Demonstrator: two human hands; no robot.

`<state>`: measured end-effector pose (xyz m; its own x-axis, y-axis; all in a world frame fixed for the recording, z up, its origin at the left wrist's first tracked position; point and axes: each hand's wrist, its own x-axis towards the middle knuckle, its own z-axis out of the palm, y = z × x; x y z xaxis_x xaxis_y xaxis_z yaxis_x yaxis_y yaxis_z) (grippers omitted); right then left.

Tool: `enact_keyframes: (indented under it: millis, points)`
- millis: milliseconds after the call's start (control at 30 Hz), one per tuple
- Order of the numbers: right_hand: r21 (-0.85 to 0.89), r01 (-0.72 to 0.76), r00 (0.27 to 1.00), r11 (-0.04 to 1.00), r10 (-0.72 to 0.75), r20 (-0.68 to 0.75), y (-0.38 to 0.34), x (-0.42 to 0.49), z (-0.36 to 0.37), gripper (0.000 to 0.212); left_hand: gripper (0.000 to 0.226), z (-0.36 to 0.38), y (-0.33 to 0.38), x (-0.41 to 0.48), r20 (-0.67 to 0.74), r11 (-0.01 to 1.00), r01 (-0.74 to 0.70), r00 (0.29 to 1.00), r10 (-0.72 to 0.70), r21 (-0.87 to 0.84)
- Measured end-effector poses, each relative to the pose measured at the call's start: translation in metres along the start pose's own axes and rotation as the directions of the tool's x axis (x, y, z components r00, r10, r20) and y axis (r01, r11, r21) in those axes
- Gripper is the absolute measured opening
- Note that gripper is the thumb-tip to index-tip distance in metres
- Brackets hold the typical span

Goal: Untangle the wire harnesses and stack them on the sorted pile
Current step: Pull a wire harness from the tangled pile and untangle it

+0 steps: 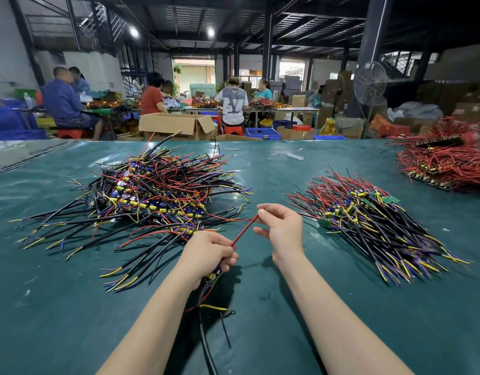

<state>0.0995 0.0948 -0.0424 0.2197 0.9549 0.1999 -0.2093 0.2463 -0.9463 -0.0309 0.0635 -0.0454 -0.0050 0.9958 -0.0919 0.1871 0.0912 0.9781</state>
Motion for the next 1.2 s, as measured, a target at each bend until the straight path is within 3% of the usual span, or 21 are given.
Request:
enact_keyframes:
  millis: [100,233,400,500,600,700,767,1067,1200]
  points:
    - [-0.010,0.012,1.000,1.000,-0.011,0.011,-0.003,0.000,-0.002,0.029,0.019,0.000,0.002,0.001,-0.008,1.000,0.020,1.000,-0.020,-0.003]
    - [0.121,-0.132,0.990,0.984,0.125,0.062,-0.004,0.003,-0.006,0.026,0.019,0.003,0.003,-0.002,0.014,0.999,0.014,1.000,-0.013,-0.041]
    - [-0.069,-0.156,0.963,0.985,0.168,0.211,-0.003,-0.003,0.002,0.023,0.025,0.008,0.007,-0.004,0.008,0.988,-0.119,0.993,0.120,-0.103]
    - [-0.097,-0.188,0.956,0.977,0.205,0.210,-0.002,-0.003,0.004,0.023,0.023,0.010,0.006,-0.003,-0.049,0.983,-0.170,0.985,0.167,-0.073]
    - [0.068,-0.330,0.926,0.942,0.309,0.216,-0.002,0.000,0.000,0.022,0.022,0.008,0.005,-0.004,-0.019,0.982,-0.176,0.984,0.175,-0.062]
    - [0.291,-0.529,0.840,0.797,0.444,0.311,0.000,-0.002,0.002,0.020,0.023,0.005,0.008,-0.003,0.023,0.981,-0.181,0.983,0.183,-0.075]
    - [0.382,-0.567,0.820,0.729,0.460,0.339,0.001,-0.003,0.003,0.021,0.023,0.008,0.011,-0.003,0.022,0.981,-0.186,0.982,0.187,-0.058]
    - [0.220,-0.412,0.899,0.885,0.354,0.258,0.010,-0.004,0.011,0.022,0.017,0.008,0.008,-0.004,-0.035,0.985,-0.142,0.990,0.139,-0.100]
    - [0.091,-0.189,0.969,0.978,0.171,0.175,0.009,-0.004,0.013,0.025,0.020,0.010,0.008,-0.003,-0.062,0.981,-0.136,0.990,0.128,-0.137]
